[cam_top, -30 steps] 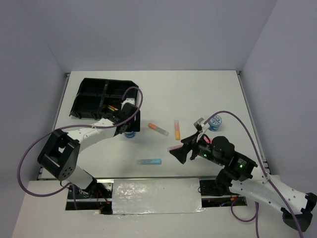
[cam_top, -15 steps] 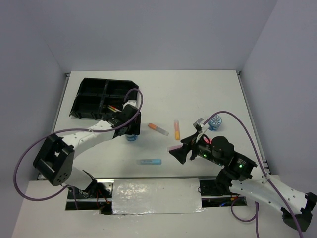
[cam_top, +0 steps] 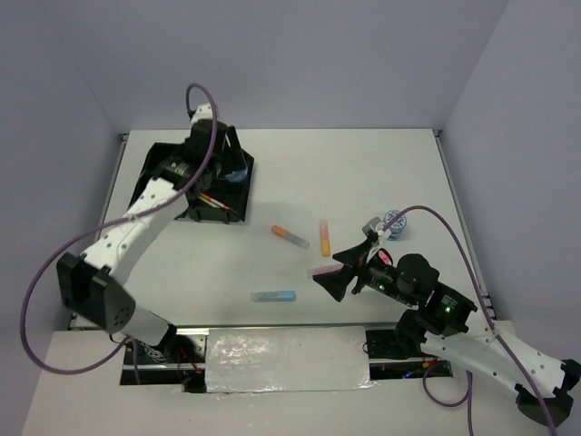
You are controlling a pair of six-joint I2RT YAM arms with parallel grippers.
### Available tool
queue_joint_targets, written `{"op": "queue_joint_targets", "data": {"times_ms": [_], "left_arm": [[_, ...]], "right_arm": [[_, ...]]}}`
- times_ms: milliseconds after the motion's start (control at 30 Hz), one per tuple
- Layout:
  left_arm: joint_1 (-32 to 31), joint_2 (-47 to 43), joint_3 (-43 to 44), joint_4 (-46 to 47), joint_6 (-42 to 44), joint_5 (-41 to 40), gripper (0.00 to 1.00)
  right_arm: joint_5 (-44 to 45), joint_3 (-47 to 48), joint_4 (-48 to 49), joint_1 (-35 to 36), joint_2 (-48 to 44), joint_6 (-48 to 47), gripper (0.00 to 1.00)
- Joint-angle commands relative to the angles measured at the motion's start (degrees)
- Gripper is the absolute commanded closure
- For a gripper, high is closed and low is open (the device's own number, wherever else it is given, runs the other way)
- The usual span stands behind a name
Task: Sort the stationery into containers
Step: Place the stationery in the storage box.
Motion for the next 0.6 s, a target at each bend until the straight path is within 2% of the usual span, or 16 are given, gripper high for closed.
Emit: {"op": "queue_joint_targets", "data": {"times_ms": [0, 133, 267, 567], "left_arm": [[6.9, 9.5, 9.1, 1.5, -0.2, -0.2, 1.0], [11.4, 22.3, 22.2, 2.2, 1.6, 0.2, 1.0], [14.5, 29.6, 26.7, 4.6, 2.5, 0.7, 1.0], [20.5, 35.1, 25.2, 9.8, 2.2, 6.0, 1.0]], "right_arm": [[-0.7, -1.0, 1.5, 0.2, -1.6, 0.5, 0.0], [-2.6, -2.7, 3.6, 0.2, -2.6, 1.6, 0.0], [-3.0, -3.6, 4.8, 0.1, -1.7, 1.5, 0.0], [-1.7, -3.7, 4.9, 0.2, 0.4, 0.3, 0.0]]}}
